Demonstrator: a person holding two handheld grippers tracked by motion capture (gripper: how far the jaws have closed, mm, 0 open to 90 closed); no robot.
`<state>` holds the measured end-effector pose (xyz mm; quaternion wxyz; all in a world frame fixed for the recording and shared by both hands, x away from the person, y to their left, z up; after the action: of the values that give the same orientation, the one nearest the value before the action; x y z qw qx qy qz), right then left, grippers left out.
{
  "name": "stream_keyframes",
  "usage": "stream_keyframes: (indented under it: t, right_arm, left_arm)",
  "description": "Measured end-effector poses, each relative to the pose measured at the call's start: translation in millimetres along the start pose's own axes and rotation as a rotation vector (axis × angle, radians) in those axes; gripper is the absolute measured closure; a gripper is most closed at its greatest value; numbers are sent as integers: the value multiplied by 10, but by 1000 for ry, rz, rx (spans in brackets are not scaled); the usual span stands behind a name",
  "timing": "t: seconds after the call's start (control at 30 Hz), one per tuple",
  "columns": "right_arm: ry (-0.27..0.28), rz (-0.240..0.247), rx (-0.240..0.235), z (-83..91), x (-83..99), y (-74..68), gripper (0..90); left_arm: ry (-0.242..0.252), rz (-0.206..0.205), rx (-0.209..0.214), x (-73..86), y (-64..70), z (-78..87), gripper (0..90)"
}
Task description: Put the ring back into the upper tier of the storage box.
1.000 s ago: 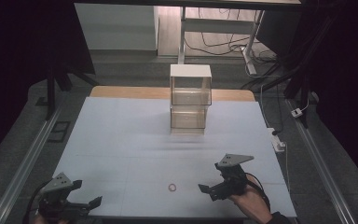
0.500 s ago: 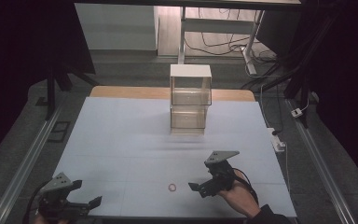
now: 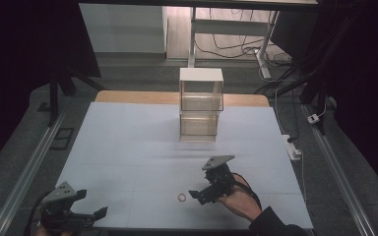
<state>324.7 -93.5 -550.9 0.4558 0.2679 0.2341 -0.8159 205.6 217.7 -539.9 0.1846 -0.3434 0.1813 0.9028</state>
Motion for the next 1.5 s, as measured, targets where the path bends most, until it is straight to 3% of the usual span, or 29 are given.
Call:
stream_keyframes:
  t: [0.47, 0.77, 0.83, 1.03, 1.07, 1.17, 1.4, 1.5]
  right_arm:
    - [-96, 48, 11, -386, -60, -1, 0]
    - [-163, 57, 57, -650, 33, 92, 0]
    - [-179, 89, 79, -658, 52, 96, 0]
    - [-176, 92, 71, -653, 53, 92, 8]
    - [-175, 101, 71, -648, 50, 93, 28]
    - [-181, 142, 37, -597, 38, 10, 228]
    - [-216, 183, -6, -538, 44, -168, 648]
    - [-223, 203, -33, -531, 55, -213, 786]
  left_arm:
    - [-4, 4, 2, 1, -4, -8, 23]
    - [-5, 3, 4, 1, -2, -10, 23]
    - [-5, 2, 3, 1, -2, -9, 23]
    - [-6, -1, 4, 3, 1, -7, 24]
    - [-7, -2, 4, 2, 0, -7, 24]
    - [-10, -5, 3, 4, 4, -11, 25]
    - [-6, 5, -3, 2, -6, -9, 23]
    - [-6, 11, -5, 2, -13, -9, 22]
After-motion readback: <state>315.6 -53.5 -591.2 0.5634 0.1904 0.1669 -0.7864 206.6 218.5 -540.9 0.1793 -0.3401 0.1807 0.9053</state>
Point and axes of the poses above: each handheld gripper's, and its own axes: z roughly backward along the jaws, x roughly out of its underside, y roughly to its right, the point moved 9 cm from there along -z, roughly forward along the jaws, and after that the axes turned 4 degrees about -x, right-handed, at the moved point
